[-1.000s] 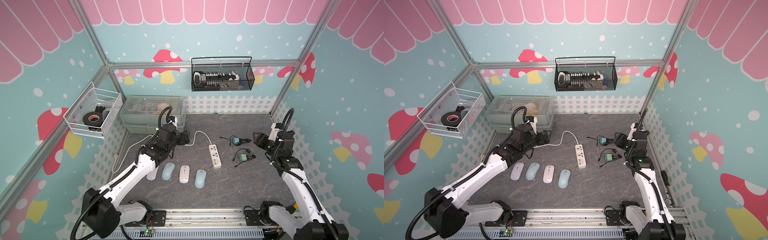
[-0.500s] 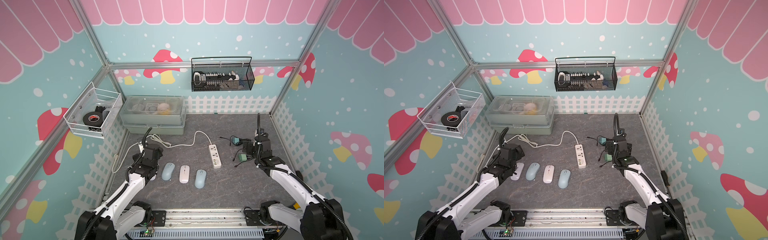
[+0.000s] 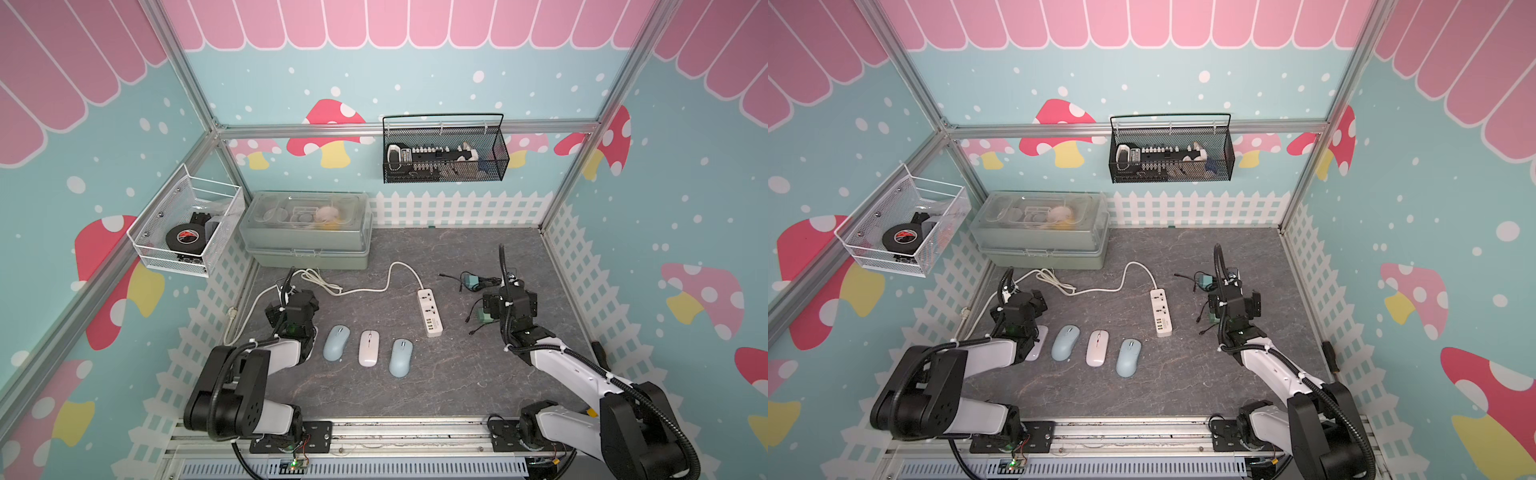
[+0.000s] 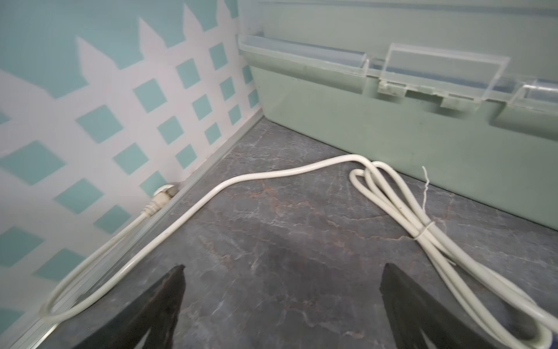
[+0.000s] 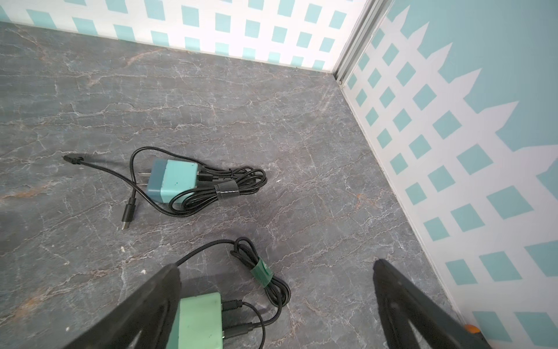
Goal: Unplug the wireless mouse
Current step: Reset both arms
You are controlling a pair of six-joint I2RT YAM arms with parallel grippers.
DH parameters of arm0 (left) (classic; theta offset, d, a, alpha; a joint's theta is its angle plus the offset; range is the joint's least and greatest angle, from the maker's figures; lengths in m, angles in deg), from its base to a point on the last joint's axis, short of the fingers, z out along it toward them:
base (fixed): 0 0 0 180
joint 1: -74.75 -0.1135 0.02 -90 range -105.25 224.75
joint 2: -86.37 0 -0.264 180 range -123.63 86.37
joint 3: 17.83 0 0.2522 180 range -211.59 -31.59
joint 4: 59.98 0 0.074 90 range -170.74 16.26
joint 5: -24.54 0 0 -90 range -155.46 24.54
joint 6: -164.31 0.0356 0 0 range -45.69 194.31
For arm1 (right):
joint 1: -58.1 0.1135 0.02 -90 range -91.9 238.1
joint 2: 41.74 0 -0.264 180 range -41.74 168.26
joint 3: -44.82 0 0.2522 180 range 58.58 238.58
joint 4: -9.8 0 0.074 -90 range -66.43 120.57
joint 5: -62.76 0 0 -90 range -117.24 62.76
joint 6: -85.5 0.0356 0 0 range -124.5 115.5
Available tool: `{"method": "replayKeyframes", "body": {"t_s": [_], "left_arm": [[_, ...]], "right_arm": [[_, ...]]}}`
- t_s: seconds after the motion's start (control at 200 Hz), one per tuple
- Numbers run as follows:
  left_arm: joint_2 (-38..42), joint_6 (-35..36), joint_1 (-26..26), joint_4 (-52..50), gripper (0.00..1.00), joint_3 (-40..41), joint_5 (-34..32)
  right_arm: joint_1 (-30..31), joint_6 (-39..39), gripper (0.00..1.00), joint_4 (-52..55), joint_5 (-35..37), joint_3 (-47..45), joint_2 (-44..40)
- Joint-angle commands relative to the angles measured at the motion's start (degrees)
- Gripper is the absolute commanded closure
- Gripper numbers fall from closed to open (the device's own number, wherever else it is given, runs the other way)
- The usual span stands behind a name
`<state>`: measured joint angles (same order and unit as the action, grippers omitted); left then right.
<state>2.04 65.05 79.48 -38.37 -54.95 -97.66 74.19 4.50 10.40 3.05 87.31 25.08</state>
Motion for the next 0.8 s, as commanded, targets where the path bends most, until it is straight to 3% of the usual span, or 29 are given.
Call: {"method": "replayKeyframes", "body": {"t_s": [0.0,0.085,0.155,0.22,0.26,0.415,0.6,0.796], "left_arm": [[-1.75,5.2,0.0,14.22,0.02,0.91,8.23],[-4.79,6.5,-0.17,24.71,0.01,4.39,10.62],[-2.74,6.77,-0.3,14.6,0.01,1.48,14.97],[-3.96,7.46,-0.49,16.92,0.01,1.55,16.66],[-2.92,7.16,-0.49,13.42,0.01,0.7,17.14],[-3.46,7.34,-0.54,15.51,0.01,1.15,17.03],[-3.6,7.34,-0.61,15.86,0.01,1.25,17.09],[-3.38,7.24,-0.63,15.17,0.01,1.12,17.13]], "right_arm": [[-0.09,-4.58,0.01,-6.96,1.01,-1.89,-0.45],[-0.47,-5.56,0.01,-10.49,2.2,-3.35,0.72],[-1.42,-7.47,0.01,-14.18,1.92,-4.49,1.94],[-3.4,-7.92,0.01,-18.16,1.44,-5.29,3.71],[-5.3,-7.84,0.01,-21.56,-0.74,-6.38,4.77],[-13.36,-4.07,0.01,-32.1,-9.2,-8.43,11.04],[-13.9,-6.66,0.02,-48.73,-16.03,-12.9,19.83],[-13.9,-8.73,0.01,-40.15,-21.6,-8.77,20.15]]}}
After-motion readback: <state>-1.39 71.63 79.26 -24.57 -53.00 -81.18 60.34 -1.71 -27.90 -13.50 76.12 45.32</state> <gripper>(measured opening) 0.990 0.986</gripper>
